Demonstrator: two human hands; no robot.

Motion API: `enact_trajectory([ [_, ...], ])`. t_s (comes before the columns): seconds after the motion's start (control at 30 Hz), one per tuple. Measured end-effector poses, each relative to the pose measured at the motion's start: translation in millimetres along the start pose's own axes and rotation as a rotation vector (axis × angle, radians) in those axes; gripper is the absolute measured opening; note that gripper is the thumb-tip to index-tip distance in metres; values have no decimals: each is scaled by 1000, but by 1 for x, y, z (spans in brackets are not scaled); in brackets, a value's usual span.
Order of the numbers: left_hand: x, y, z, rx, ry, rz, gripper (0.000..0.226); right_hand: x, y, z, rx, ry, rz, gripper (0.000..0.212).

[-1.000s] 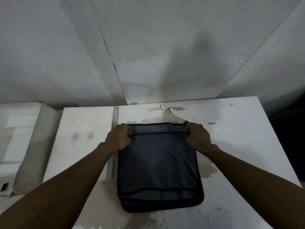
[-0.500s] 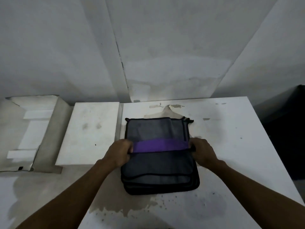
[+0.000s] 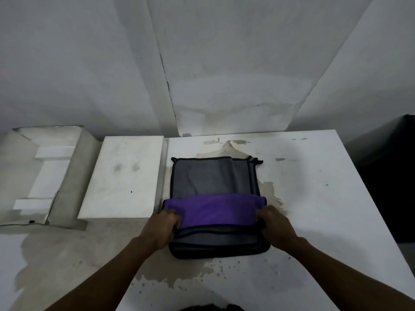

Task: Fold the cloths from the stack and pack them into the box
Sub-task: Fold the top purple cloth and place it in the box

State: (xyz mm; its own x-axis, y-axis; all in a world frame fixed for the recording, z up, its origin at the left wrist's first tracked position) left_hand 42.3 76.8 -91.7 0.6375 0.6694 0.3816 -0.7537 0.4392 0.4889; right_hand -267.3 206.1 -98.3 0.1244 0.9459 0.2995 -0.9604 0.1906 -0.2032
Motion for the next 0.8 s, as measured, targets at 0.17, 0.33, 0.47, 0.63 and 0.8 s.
enact_trajectory([
  [0.17, -3, -5, -4, -203, -171, 32, 29, 1, 2, -2, 40, -130, 45, 16],
  [0.33, -17, 0, 12, -103, -231, 162, 25, -2, 7, 19, -231, -141, -52, 24],
  [0.47, -33, 6, 31, -68, 56, 165, 23, -18, 9, 22, -475, 101, -305, 34],
  [0.63, -51, 5, 37, -256, 65, 206, 26, -40, 18, 13, -425, 48, -398, 35],
  [0.8, -57, 8, 28, -458, 36, 234, 27, -48, 24, 9, -321, 2, -362, 23],
])
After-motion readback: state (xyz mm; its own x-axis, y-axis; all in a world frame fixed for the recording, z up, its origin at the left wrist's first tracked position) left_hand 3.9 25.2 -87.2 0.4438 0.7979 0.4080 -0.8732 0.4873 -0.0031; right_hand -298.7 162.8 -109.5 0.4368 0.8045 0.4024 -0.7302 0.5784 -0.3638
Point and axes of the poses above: each hand's wrist, its own x-axis away from the middle knuckle, its own z-axis out of the back of the hand, y = z × x, the point moved 1 cm from there along -x, towards the middle knuckle, and after that the axes turned 10 degrees about x, right-handed, at the moved point
